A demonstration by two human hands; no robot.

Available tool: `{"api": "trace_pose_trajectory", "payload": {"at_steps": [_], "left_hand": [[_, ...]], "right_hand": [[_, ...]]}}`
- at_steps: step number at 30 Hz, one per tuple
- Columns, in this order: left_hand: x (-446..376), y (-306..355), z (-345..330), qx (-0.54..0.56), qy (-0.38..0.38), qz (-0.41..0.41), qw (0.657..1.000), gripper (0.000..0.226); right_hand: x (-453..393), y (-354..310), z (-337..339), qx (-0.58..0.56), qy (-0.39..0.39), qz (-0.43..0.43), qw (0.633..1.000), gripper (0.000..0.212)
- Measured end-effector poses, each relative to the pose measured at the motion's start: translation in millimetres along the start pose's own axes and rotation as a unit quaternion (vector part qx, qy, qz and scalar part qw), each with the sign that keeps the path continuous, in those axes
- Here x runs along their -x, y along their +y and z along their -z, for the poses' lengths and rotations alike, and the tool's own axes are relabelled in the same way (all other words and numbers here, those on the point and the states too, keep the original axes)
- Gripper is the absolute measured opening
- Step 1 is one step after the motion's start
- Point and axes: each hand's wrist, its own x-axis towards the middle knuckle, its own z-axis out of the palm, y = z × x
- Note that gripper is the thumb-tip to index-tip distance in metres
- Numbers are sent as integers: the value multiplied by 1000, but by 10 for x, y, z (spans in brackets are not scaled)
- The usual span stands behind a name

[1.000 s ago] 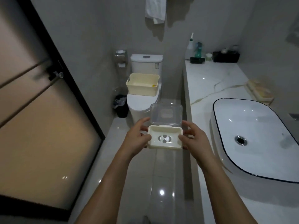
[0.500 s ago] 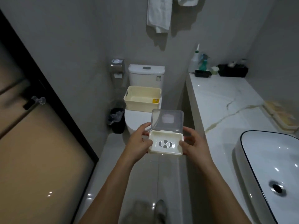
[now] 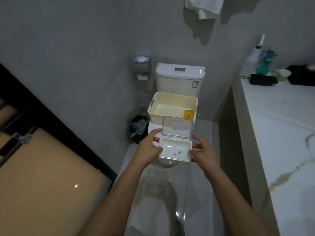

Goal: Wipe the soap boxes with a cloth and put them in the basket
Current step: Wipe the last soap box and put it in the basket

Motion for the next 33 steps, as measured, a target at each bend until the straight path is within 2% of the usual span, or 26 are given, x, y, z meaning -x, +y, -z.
{"api": "trace_pose_trajectory", "payload": {"at_steps": [4,12,22,28,33], "left_hand": [[-675,-175,65,12,-6,26,1000,73],[-1875,-662,19,3,-69,36,997,69],[-3067,-1418,-209,-66,-164,65,982,73],[-3434,-1894,-516,-72,-154,101,980,72],[-3665,-2222,-818,-95,-115,117,982,69]], "right_hand": [[-603,41,-197,3,-4,-28,1000,61],[-1674,350,-597,-40,-11,-157,987,64],[-2518,929,-1038,-84,54,-286,953,64],[-2990,1366,-1117,-54,48,-322,944,62],[-3402,1712,-1156,-19,23,-324,946,62]]}}
